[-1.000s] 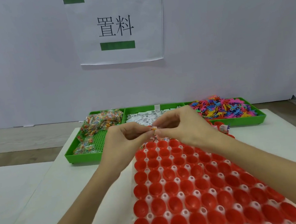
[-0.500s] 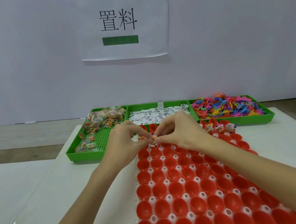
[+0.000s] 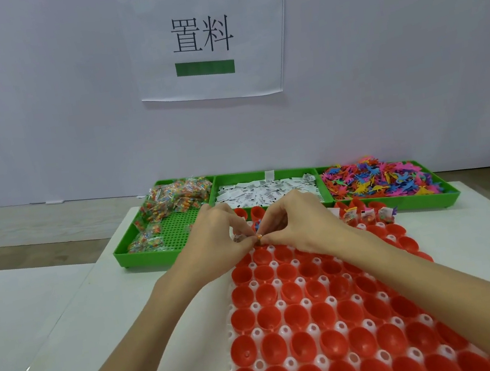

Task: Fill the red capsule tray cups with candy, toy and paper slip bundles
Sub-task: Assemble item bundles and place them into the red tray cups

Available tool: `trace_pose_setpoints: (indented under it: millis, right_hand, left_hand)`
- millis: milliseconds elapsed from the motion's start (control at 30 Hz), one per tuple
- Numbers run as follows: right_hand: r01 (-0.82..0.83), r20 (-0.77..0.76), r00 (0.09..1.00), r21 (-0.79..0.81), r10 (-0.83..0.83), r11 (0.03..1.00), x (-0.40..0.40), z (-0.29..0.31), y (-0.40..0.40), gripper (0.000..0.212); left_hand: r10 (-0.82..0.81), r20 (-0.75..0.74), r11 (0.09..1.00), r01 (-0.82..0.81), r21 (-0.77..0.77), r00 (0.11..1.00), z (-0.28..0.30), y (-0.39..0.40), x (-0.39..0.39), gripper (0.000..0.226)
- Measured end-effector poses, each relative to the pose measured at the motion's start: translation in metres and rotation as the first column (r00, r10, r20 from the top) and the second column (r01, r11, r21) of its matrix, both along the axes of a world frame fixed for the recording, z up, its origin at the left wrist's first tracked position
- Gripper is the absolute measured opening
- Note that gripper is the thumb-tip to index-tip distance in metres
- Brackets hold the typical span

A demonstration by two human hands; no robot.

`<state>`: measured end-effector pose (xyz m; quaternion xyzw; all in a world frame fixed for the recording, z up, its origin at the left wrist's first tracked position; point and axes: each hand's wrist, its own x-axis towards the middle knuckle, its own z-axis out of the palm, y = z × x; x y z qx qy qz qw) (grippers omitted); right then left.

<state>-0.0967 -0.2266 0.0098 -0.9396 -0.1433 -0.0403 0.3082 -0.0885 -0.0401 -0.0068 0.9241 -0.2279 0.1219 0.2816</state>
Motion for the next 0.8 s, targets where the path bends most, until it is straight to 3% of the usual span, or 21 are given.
trace_pose_setpoints:
  millis: [167,300,533,667,800]
  right_hand:
    - [0.012,0.013,1.000,-0.056,-0.011,0.998,-0.001,0.001,0.000,0.008]
    - [0.035,0.029,0.999,-0.089,-0.032,0.995,-0.001,-0.002,0.008,0.007]
    - [0.048,0.033,0.999,-0.158,-0.043,0.986,-0.002,0.005,0.009,0.008]
    - [0.061,0.029,0.998,-0.082,-0.059,0.995,-0.011,0.017,-0.004,0.012]
    - [0.084,0.027,0.996,0.102,-0.087,0.991,-0.030,0.033,-0.032,0.020]
  left_hand:
    - [-0.008,0.070,0.999,0.005,0.046,0.998,0.000,-0.004,-0.002,0.008]
    - [0.045,0.125,0.999,-0.046,-0.002,0.991,0.000,-0.008,-0.004,0.005]
    - [-0.010,0.108,0.998,0.003,0.068,0.994,0.001,-0.008,-0.005,0.005]
    - [-0.048,0.078,0.998,0.046,0.039,0.996,0.006,-0.003,-0.003,0.004]
    - [-0.047,0.014,0.998,0.047,-0.051,0.999,0.015,0.009,0.000,0.006]
